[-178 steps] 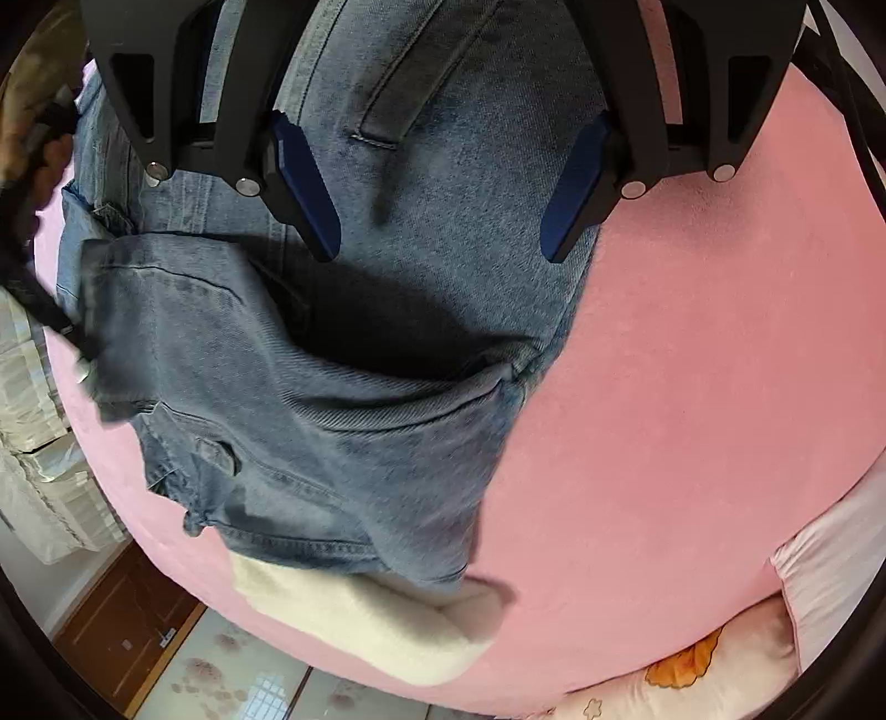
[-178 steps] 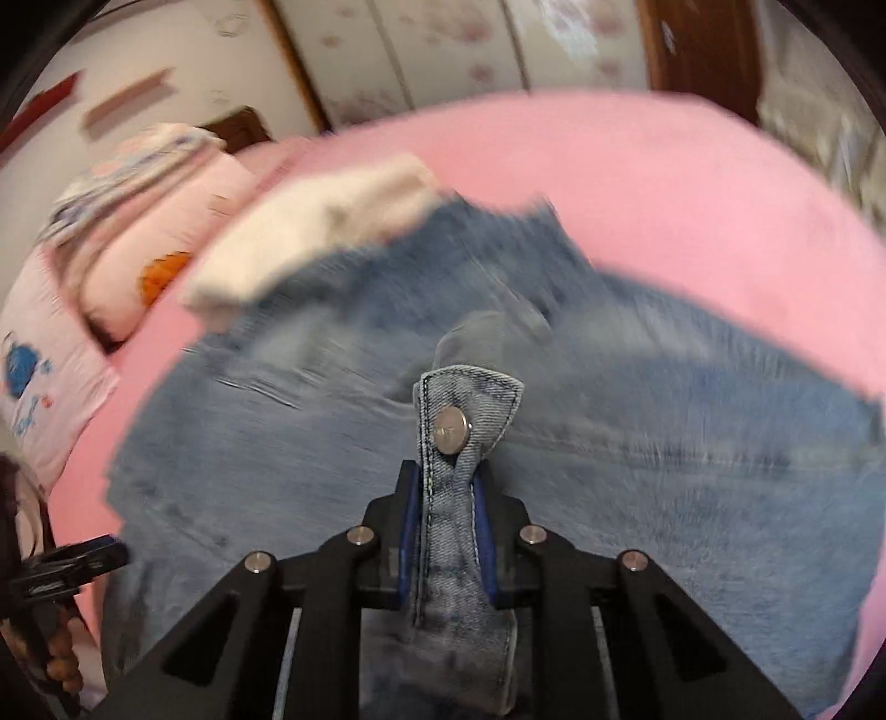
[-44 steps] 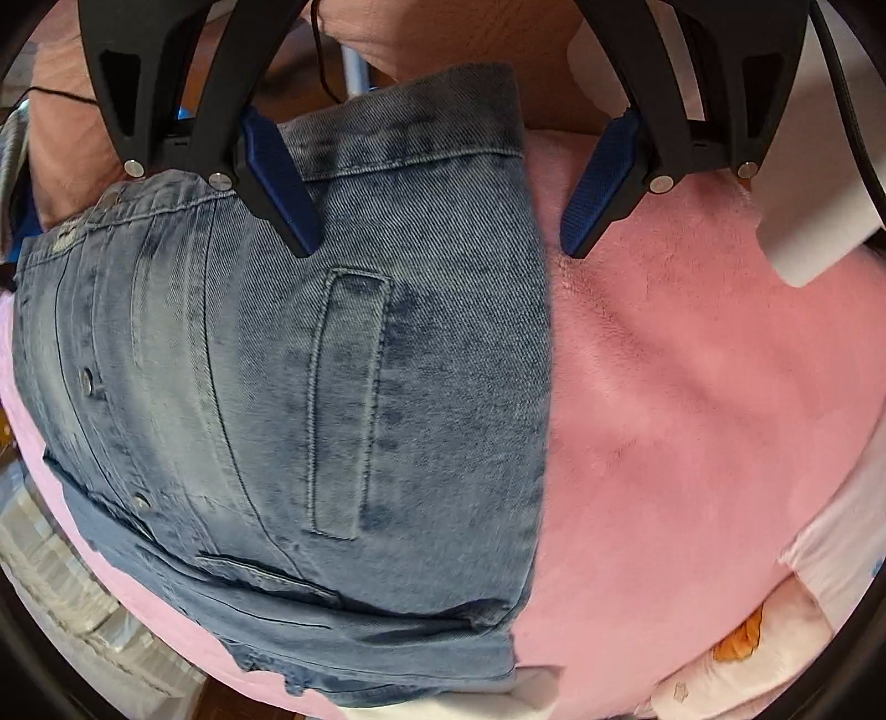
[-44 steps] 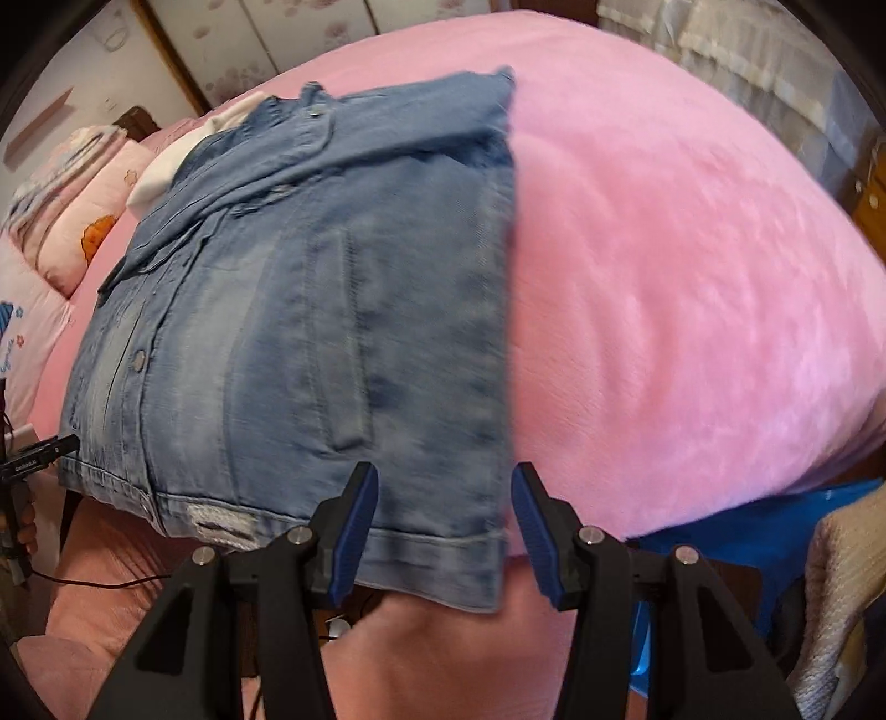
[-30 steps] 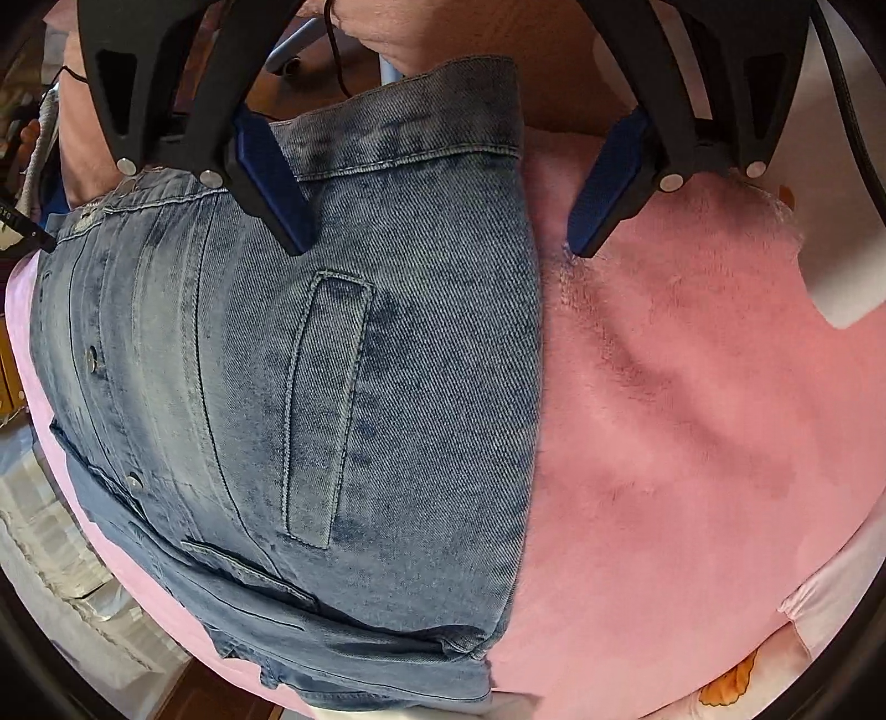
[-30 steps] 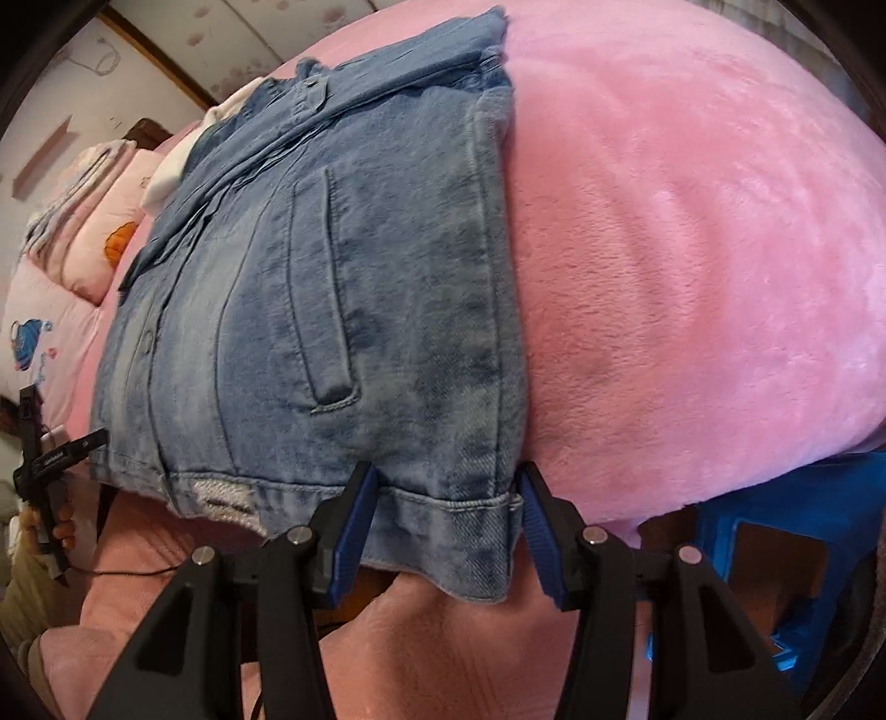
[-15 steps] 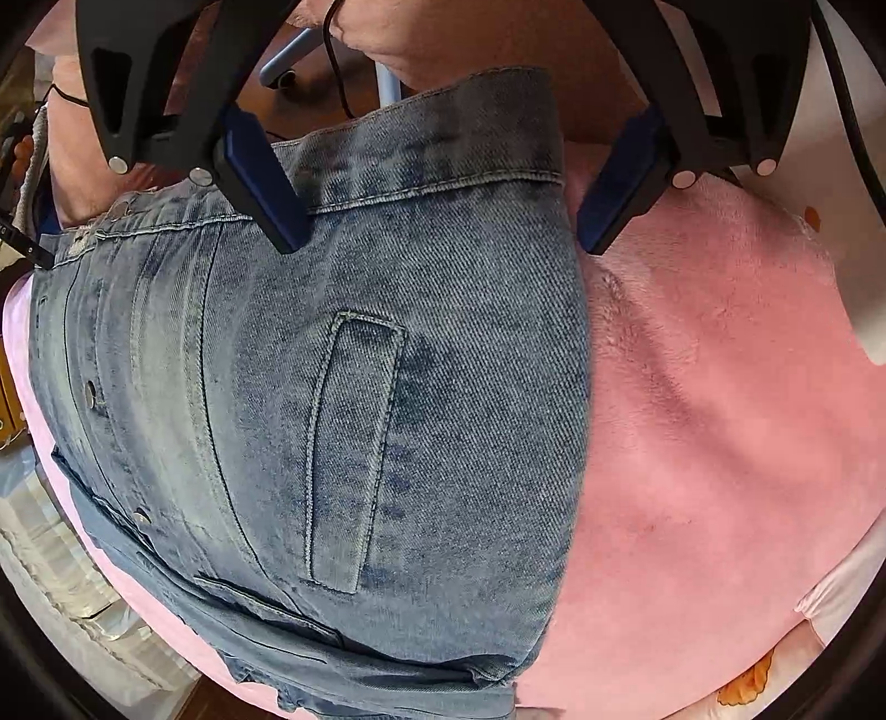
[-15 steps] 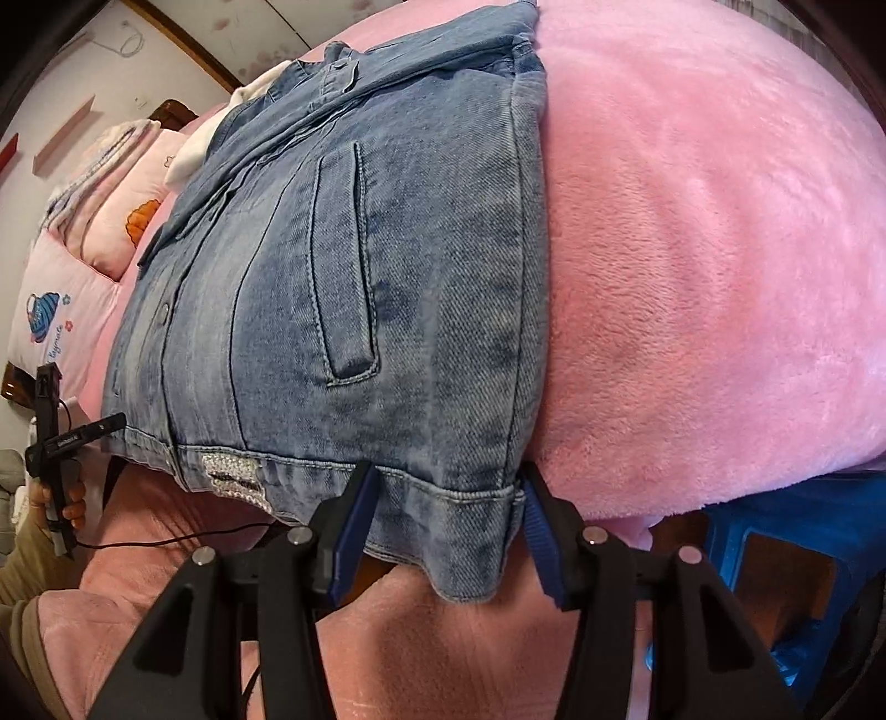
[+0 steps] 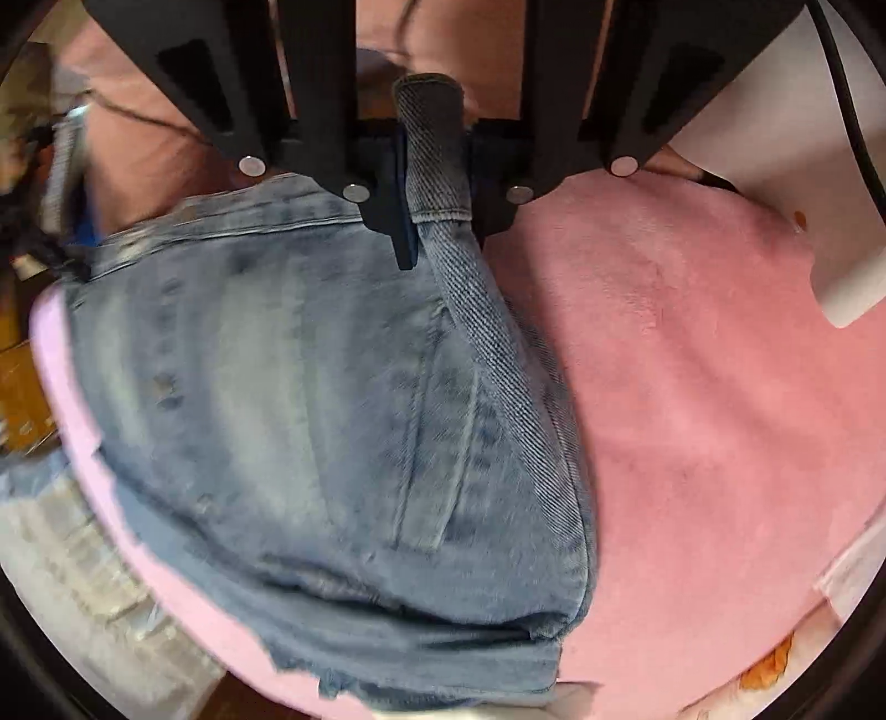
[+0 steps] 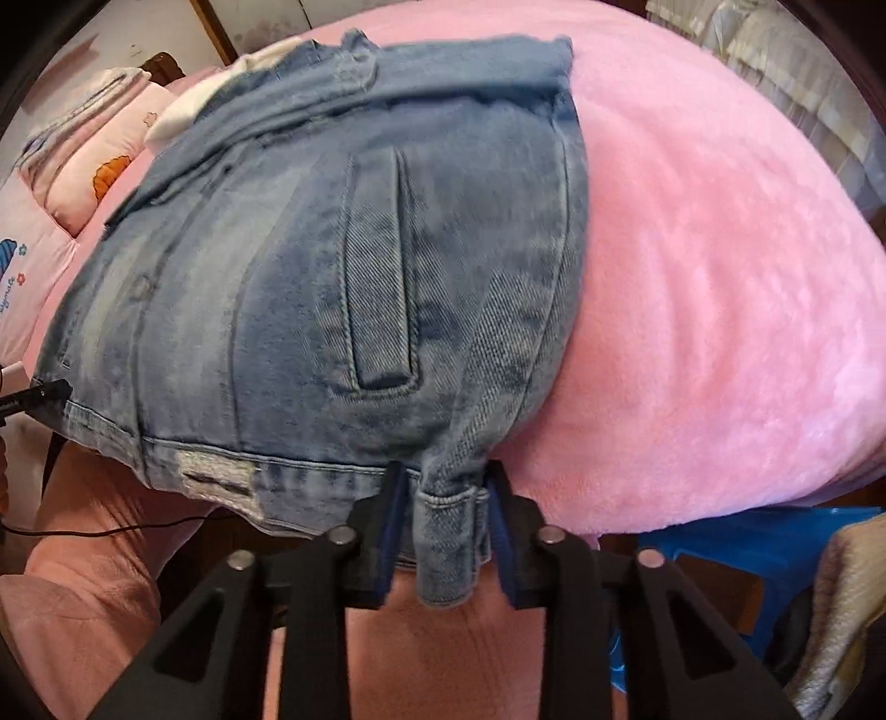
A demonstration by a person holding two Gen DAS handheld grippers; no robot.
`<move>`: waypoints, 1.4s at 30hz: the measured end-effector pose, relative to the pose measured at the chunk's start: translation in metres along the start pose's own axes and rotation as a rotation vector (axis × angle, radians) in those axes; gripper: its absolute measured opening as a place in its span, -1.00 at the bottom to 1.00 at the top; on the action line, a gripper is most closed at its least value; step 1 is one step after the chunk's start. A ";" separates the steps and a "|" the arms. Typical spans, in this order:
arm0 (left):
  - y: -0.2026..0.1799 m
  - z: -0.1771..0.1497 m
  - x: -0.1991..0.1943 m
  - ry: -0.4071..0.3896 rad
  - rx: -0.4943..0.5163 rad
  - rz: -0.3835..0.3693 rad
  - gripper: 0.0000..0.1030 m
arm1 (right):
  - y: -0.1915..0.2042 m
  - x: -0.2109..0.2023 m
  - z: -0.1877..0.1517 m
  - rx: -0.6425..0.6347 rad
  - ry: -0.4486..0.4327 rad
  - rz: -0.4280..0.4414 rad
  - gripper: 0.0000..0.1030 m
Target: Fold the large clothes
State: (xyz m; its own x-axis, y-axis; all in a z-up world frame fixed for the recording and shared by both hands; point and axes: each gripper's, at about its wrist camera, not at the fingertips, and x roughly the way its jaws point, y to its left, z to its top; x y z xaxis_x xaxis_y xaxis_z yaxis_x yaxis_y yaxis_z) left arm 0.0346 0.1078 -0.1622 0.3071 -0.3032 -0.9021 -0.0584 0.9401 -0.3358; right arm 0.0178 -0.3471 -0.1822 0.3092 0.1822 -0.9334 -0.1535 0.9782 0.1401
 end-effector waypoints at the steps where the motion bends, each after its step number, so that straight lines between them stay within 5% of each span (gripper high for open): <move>1: -0.001 0.002 -0.008 -0.011 -0.019 -0.049 -0.77 | 0.002 -0.008 0.003 0.005 -0.012 0.009 -0.63; 8: -0.017 0.045 -0.065 -0.125 -0.156 -0.327 -0.78 | 0.007 -0.084 0.045 0.066 -0.188 0.134 -0.71; 14: -0.009 0.123 -0.107 -0.255 -0.250 -0.407 -0.78 | 0.002 -0.125 0.119 0.159 -0.327 0.214 -0.71; 20: 0.023 0.229 -0.110 -0.323 -0.326 -0.364 -0.75 | -0.025 -0.114 0.237 0.245 -0.342 0.216 -0.71; 23: 0.037 0.284 -0.082 -0.320 -0.378 -0.314 -0.50 | -0.041 -0.088 0.297 0.313 -0.346 0.202 -0.66; 25: 0.047 0.321 -0.060 -0.333 -0.419 -0.228 -0.12 | -0.052 -0.062 0.331 0.384 -0.351 0.144 -0.57; 27: 0.062 0.346 -0.041 -0.339 -0.456 -0.200 0.00 | -0.065 -0.036 0.356 0.455 -0.357 0.031 -0.38; 29: 0.071 0.361 -0.021 -0.317 -0.478 -0.162 0.01 | -0.075 -0.009 0.370 0.495 -0.332 0.005 -0.31; 32: 0.076 0.371 0.011 -0.254 -0.414 -0.072 0.01 | -0.080 0.029 0.373 0.490 -0.267 0.078 -0.31; 36: 0.064 0.369 0.048 -0.175 -0.246 -0.031 0.01 | -0.071 0.066 0.368 0.386 -0.191 0.064 -0.06; 42: 0.043 0.367 0.085 -0.115 -0.104 -0.001 0.06 | -0.056 0.096 0.361 0.282 -0.138 0.017 -0.03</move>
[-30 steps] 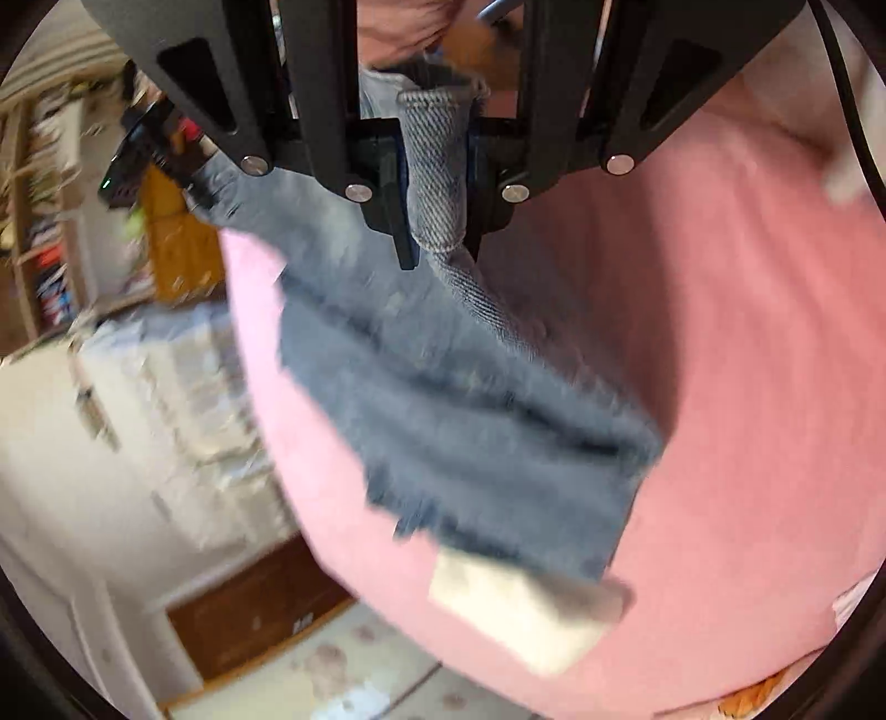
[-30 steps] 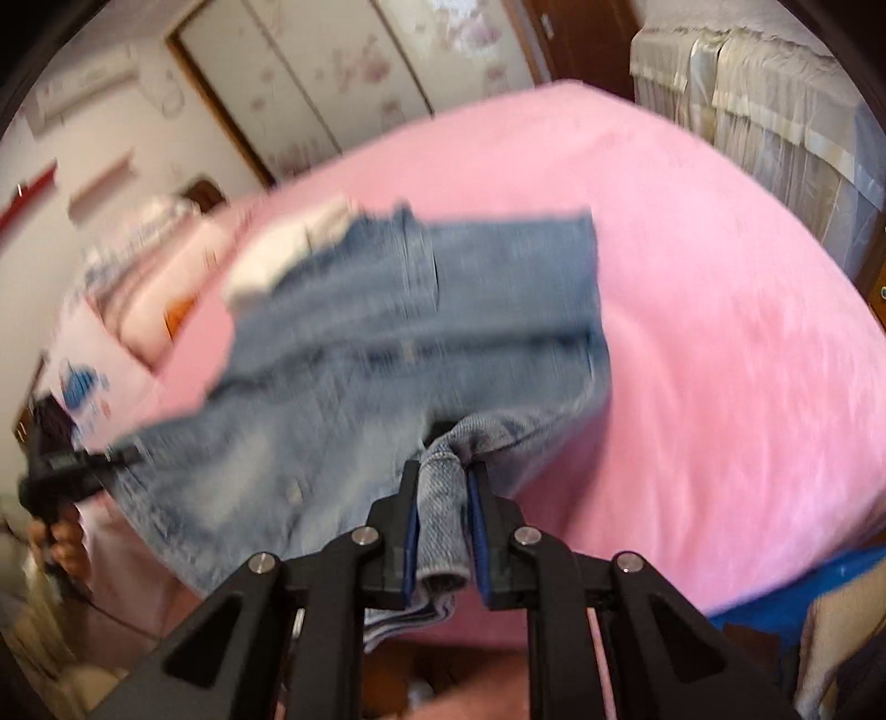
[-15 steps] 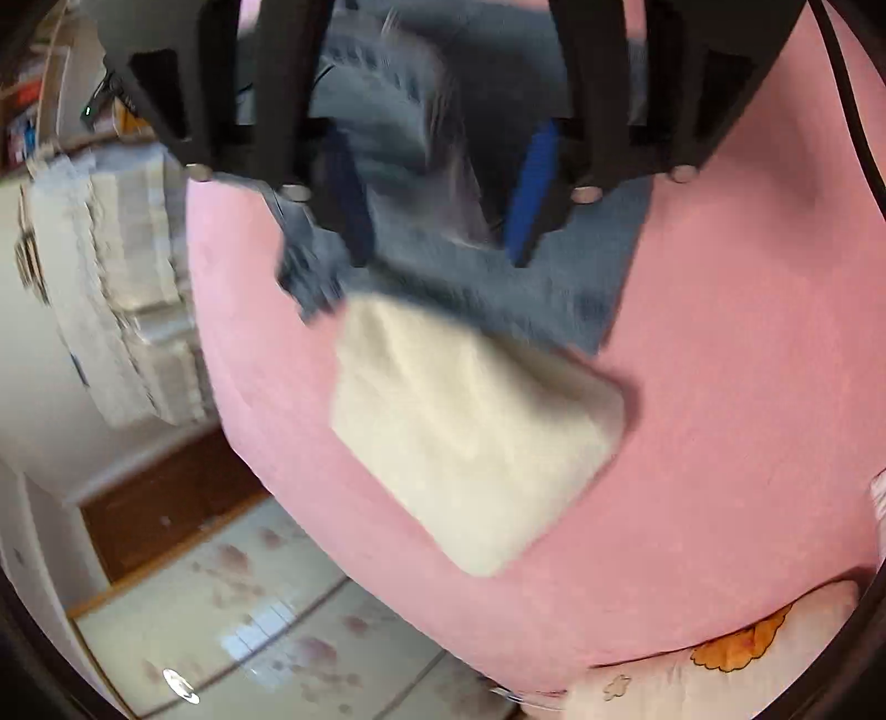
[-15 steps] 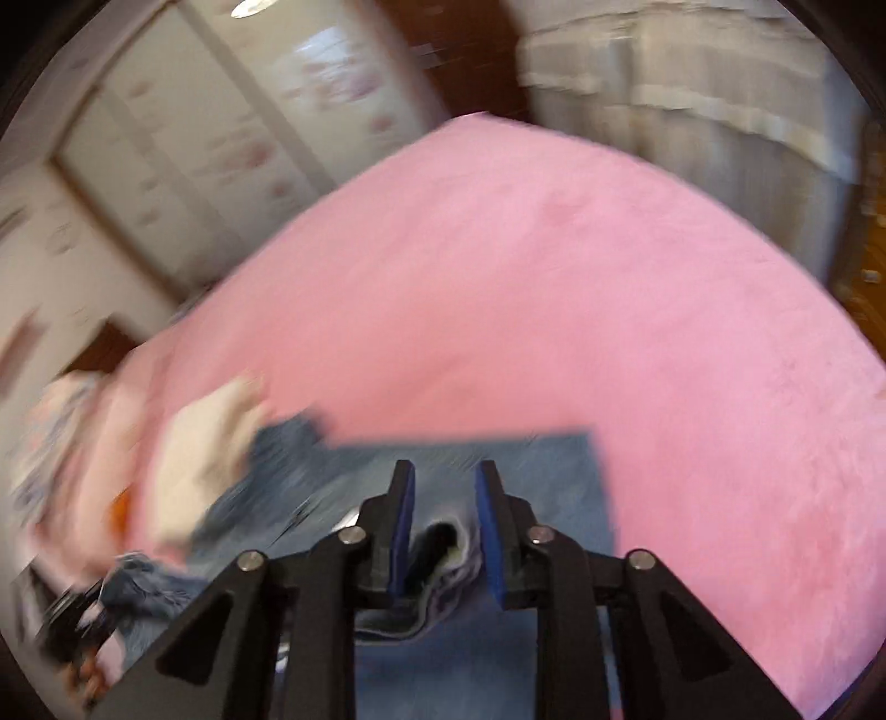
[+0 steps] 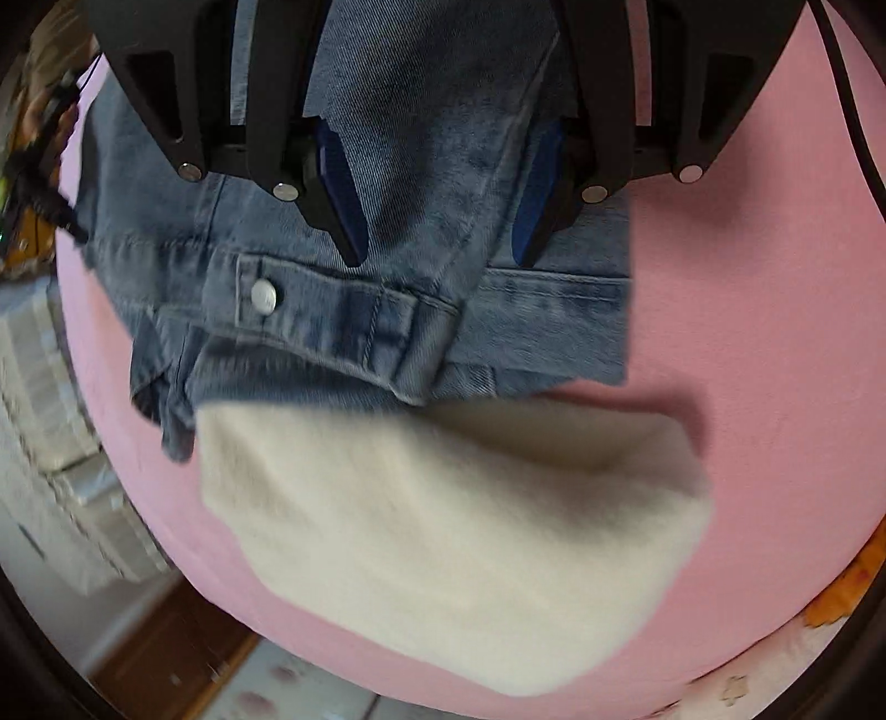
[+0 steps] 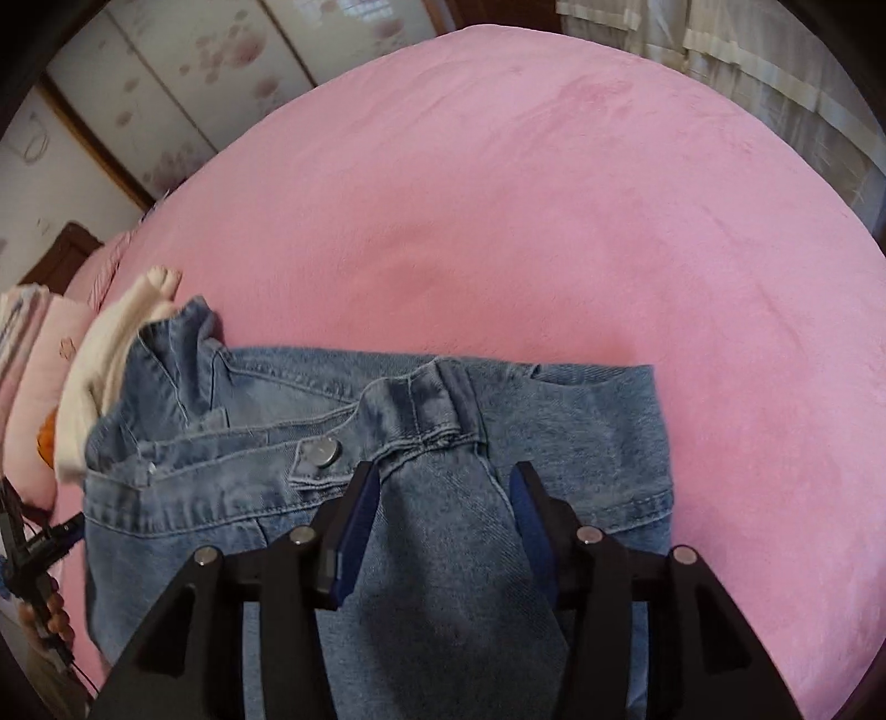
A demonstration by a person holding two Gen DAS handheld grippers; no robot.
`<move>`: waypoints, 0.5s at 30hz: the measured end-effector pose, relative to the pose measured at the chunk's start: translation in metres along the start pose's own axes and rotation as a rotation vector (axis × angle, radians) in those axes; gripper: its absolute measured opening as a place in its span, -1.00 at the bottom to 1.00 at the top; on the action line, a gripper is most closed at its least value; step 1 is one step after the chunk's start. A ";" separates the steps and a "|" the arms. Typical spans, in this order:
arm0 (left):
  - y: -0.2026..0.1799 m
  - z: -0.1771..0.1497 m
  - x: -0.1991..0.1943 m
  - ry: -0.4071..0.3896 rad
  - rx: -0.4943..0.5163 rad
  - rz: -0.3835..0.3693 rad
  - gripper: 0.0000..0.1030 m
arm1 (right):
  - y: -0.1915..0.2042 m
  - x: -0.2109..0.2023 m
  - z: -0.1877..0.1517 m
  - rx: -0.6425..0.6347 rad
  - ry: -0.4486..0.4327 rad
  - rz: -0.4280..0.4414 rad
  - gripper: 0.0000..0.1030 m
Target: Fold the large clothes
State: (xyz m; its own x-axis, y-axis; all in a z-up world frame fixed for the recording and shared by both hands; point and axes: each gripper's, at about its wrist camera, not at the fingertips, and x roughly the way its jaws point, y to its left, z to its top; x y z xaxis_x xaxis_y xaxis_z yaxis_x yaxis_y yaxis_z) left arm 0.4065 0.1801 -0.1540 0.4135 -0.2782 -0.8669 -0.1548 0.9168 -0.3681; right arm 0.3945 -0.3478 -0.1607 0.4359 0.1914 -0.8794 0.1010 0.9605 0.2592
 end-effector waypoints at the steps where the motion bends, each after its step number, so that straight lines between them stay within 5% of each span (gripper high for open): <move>1: -0.005 -0.001 0.003 -0.003 0.031 0.009 0.16 | 0.003 0.001 -0.002 -0.023 -0.004 -0.009 0.00; 4: -0.022 0.001 0.011 -0.020 0.123 0.067 0.28 | 0.015 0.006 -0.003 -0.086 -0.010 -0.033 0.21; 11: -0.067 -0.006 0.027 -0.081 0.363 0.257 0.24 | 0.045 0.019 -0.012 -0.265 -0.060 -0.172 0.21; 13: -0.081 -0.012 0.032 -0.097 0.432 0.312 -0.10 | 0.050 0.019 -0.019 -0.316 -0.089 -0.199 -0.03; 15: -0.092 -0.019 0.034 -0.123 0.471 0.389 -0.43 | 0.056 0.018 -0.026 -0.351 -0.107 -0.241 -0.56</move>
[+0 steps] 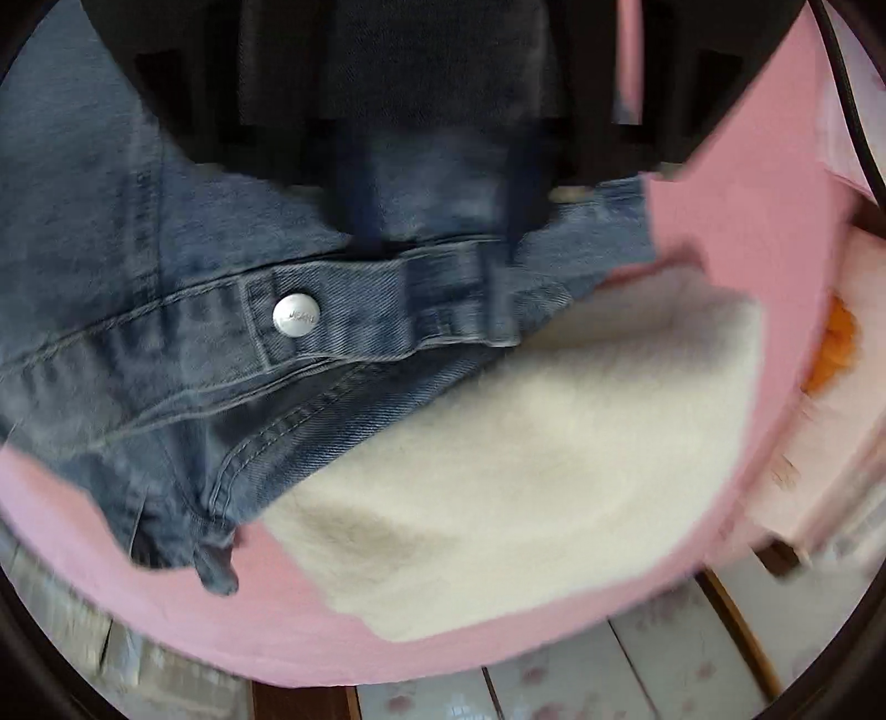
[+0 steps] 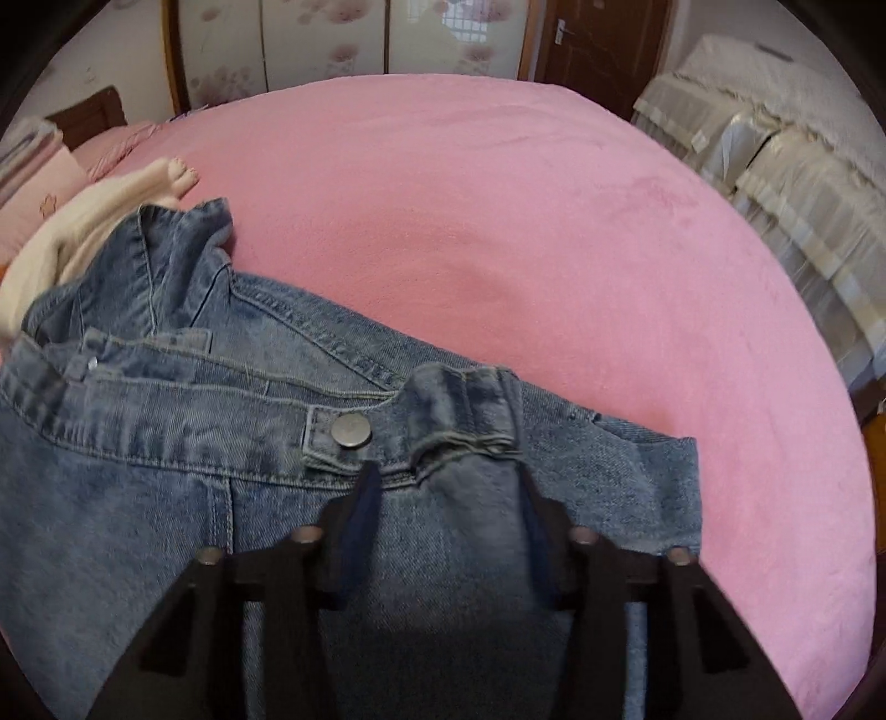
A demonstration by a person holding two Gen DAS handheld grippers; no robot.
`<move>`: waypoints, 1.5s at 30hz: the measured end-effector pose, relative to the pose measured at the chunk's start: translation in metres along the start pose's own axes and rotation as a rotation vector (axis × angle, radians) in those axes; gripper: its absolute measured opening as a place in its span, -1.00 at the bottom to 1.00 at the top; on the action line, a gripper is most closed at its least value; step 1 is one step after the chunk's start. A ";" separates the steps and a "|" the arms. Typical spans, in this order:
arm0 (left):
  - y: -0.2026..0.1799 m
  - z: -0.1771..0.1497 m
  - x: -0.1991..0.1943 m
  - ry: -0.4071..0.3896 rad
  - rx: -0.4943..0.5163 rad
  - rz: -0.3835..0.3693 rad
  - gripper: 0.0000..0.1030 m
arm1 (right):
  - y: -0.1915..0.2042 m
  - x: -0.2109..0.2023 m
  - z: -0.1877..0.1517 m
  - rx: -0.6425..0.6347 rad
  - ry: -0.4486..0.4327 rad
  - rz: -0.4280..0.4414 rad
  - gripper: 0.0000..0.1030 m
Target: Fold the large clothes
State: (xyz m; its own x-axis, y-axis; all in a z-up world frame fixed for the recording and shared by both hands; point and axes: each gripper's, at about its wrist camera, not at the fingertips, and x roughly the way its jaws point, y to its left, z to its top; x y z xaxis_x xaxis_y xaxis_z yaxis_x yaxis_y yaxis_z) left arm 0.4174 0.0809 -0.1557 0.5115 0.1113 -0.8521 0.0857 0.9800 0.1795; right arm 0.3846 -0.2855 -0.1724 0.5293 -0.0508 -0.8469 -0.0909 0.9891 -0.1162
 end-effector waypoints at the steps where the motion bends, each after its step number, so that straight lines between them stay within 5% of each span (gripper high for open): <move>1: -0.003 -0.002 -0.003 -0.013 0.004 0.054 -0.52 | -0.001 -0.002 -0.003 -0.012 -0.006 -0.031 -0.57; 2: -0.005 -0.002 -0.005 -0.020 0.006 0.081 -0.53 | -0.002 -0.005 -0.004 -0.013 -0.013 -0.034 -0.67; 3: -0.004 -0.004 -0.011 -0.040 0.001 0.107 -0.75 | -0.003 -0.011 -0.006 -0.009 -0.029 -0.039 -0.77; 13: -0.002 -0.012 -0.108 -0.278 -0.029 0.245 -0.77 | -0.018 -0.101 -0.002 0.045 -0.277 -0.066 -0.83; 20: 0.027 0.017 -0.128 -0.246 -0.058 0.243 -0.77 | -0.029 -0.127 0.029 0.106 -0.384 -0.039 -0.83; 23: 0.031 0.025 -0.103 -0.220 -0.089 0.233 -0.77 | -0.033 -0.106 0.040 0.118 -0.365 -0.040 -0.83; 28: 0.022 0.026 -0.015 -0.089 -0.195 0.206 -0.75 | -0.036 -0.016 0.051 0.188 -0.162 -0.058 -0.84; 32: 0.017 0.017 0.003 -0.143 -0.254 0.203 -0.74 | -0.023 0.042 0.036 0.176 -0.036 -0.120 -0.80; 35: 0.026 0.009 0.000 -0.167 -0.291 0.146 -0.73 | -0.022 0.040 0.035 0.184 -0.046 -0.123 -0.75; 38: 0.037 0.007 -0.008 -0.151 -0.288 0.132 -0.47 | -0.032 0.029 0.038 0.205 -0.022 -0.085 -0.56; 41: 0.035 0.003 -0.033 -0.168 -0.221 0.164 -0.42 | -0.037 0.002 0.039 0.224 -0.029 -0.075 -0.55; 45: -0.002 -0.002 -0.074 -0.255 -0.048 0.064 -0.19 | -0.021 -0.042 0.034 0.186 -0.119 0.035 -0.34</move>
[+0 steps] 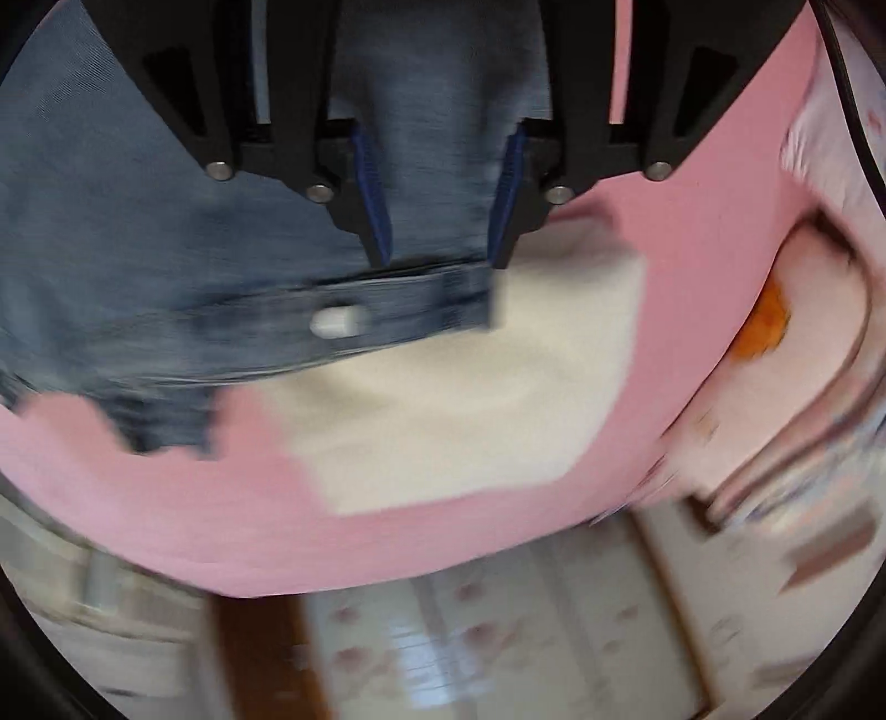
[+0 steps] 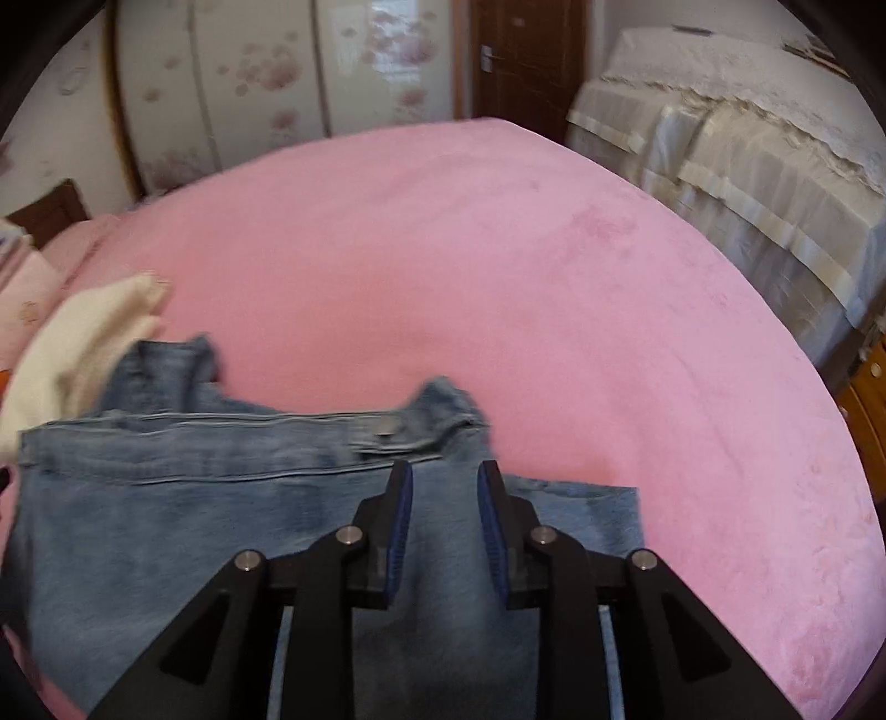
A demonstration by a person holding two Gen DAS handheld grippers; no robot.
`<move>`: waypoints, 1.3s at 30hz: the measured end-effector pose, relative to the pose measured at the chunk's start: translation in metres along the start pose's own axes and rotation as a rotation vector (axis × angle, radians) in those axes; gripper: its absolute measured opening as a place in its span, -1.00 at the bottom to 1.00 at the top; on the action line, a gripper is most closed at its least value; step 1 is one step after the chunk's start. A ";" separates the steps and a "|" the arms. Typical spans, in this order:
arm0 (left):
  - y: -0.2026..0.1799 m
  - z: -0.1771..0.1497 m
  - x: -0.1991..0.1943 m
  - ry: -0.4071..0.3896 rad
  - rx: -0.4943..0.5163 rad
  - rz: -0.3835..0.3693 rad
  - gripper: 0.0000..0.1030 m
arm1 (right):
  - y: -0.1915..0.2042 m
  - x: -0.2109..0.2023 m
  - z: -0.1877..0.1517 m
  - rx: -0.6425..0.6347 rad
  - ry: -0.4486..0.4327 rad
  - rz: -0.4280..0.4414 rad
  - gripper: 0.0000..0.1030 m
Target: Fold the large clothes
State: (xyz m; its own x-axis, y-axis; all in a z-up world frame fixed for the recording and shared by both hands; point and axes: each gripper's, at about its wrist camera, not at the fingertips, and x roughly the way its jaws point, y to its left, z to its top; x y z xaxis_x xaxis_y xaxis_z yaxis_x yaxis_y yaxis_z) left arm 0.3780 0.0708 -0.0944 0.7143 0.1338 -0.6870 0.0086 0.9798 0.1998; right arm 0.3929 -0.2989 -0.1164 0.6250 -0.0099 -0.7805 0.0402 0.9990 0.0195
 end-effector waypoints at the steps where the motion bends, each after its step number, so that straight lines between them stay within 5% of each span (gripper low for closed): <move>1: -0.011 0.002 -0.006 -0.019 0.045 -0.016 -0.11 | 0.008 -0.005 -0.001 -0.020 0.002 0.030 -0.23; 3: -0.031 0.007 -0.010 -0.032 0.107 -0.031 -0.03 | 0.029 -0.008 -0.003 -0.060 0.023 0.092 0.03; 8: -0.062 0.022 0.016 0.054 0.100 -0.140 0.03 | 0.071 0.010 -0.007 -0.110 0.094 0.203 0.04; 11: -0.084 0.021 0.035 0.057 0.167 -0.070 0.04 | 0.097 0.031 -0.017 -0.156 0.152 0.236 0.03; 13: -0.094 0.018 0.045 0.036 0.185 0.000 0.14 | 0.114 0.049 -0.024 -0.199 0.176 0.181 0.03; 21: -0.082 0.017 0.040 -0.080 0.067 0.032 0.18 | 0.123 0.078 -0.003 -0.116 0.123 0.141 0.04; 25: -0.065 0.032 0.040 -0.049 -0.020 -0.013 0.16 | 0.124 0.071 -0.004 -0.131 0.107 0.126 0.04; 30: -0.080 0.026 0.026 -0.009 0.064 0.002 0.16 | 0.126 0.040 -0.010 -0.145 0.079 0.138 0.05; 36: -0.083 -0.013 -0.016 0.062 0.035 -0.085 0.34 | 0.121 -0.004 -0.047 -0.170 0.067 0.233 0.08; 39: -0.066 -0.044 -0.025 0.093 -0.023 -0.058 0.34 | 0.099 -0.006 -0.071 -0.174 0.080 0.174 0.08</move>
State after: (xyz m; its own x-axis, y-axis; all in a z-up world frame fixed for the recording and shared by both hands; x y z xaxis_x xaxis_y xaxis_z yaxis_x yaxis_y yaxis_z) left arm 0.3292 0.0092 -0.1213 0.6450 0.0894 -0.7590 0.0309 0.9893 0.1428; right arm 0.3380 -0.1971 -0.1537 0.5468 0.1596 -0.8219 -0.2019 0.9778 0.0555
